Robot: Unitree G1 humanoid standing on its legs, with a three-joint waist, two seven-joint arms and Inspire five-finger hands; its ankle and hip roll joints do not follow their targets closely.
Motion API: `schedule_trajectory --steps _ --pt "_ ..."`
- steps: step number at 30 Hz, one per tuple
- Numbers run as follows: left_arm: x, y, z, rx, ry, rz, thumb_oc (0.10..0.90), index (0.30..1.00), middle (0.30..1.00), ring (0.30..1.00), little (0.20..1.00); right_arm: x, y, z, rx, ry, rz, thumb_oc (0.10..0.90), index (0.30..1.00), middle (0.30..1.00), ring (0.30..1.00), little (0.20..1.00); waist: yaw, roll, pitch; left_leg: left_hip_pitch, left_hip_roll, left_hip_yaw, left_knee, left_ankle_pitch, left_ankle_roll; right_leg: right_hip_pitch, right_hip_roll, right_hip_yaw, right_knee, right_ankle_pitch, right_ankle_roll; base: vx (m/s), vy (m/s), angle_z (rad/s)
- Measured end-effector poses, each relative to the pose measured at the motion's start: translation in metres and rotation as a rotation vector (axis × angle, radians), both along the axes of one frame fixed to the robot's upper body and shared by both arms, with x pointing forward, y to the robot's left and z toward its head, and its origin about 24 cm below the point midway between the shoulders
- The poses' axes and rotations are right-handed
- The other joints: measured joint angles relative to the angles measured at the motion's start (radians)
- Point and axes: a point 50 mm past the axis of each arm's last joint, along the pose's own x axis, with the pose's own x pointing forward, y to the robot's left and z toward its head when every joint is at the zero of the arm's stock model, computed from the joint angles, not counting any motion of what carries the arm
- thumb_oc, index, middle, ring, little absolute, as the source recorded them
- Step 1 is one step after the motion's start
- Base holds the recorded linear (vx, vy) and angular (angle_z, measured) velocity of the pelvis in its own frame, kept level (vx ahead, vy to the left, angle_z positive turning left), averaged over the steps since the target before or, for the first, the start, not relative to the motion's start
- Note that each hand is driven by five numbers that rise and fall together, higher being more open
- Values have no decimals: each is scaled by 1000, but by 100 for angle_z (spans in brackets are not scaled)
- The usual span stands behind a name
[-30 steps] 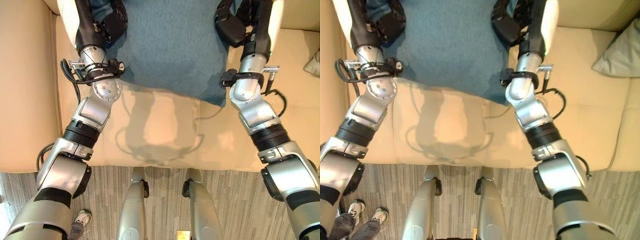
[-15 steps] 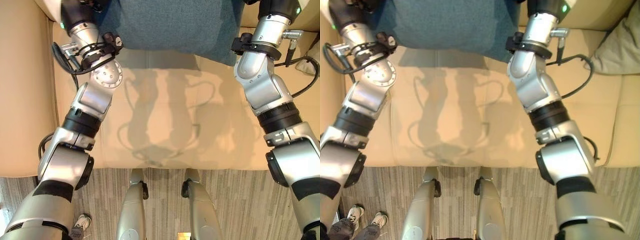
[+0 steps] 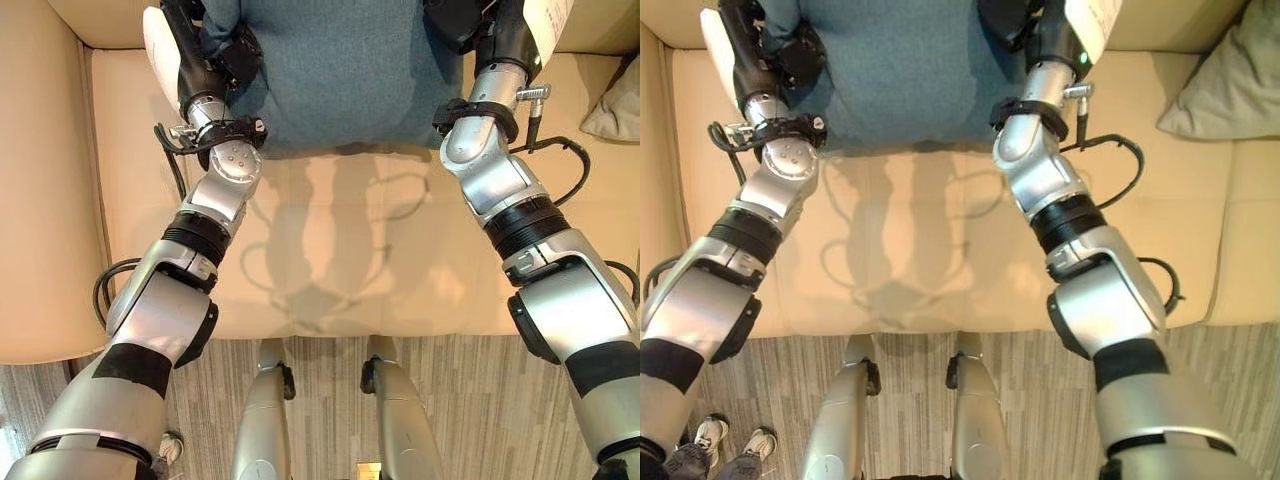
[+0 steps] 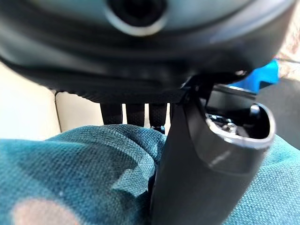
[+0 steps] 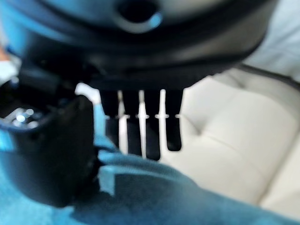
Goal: Pick up all the scattered cushions and arrange them neatly on the sofa.
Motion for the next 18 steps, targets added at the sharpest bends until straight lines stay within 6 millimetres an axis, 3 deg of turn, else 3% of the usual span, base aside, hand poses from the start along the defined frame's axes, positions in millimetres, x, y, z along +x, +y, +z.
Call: schedule_trajectory --steps 1,2,4,5,6,18 --pt "1 1 -1 5 14 -1 400 300 300 300 300 1 1 -2 11 16 11 524 486 486 486 486 0 0 0 0 0 1 0 0 0 -1 0 3 0 0 0 11 -15 -5" --pt "2 2 -3 8 30 3 400 300 300 300 300 3 1 -5 23 37 19 800 900 900 900 900 0 0 0 1 0 1 0 0 0 0 1 8 0 1 -1 10 -11 -4" --pt "3 4 -5 15 49 -3 400 300 300 300 300 6 0 -9 57 73 41 800 900 900 900 900 -1 0 0 2 0 2 0 0 0 -1 2 9 0 2 -1 7 -4 -2" --pt "3 6 -5 19 54 -6 565 547 547 547 547 6 0 -9 76 83 54 800 900 900 900 900 -2 0 0 1 0 3 0 0 0 -3 2 10 0 2 -1 0 0 0" --pt "3 8 -5 22 60 -9 800 900 900 900 900 7 -1 -10 101 98 72 800 900 900 900 900 -2 0 0 -1 0 5 0 0 0 -6 2 15 0 2 -1 21 -22 -4" --pt "-4 57 8 -1 86 92 800 900 900 900 900 5 -6 -16 227 131 204 800 900 900 900 900 -10 -1 0 -3 17 23 0 0 0 -19 19 27 0 7 -8 9 -11 -5"
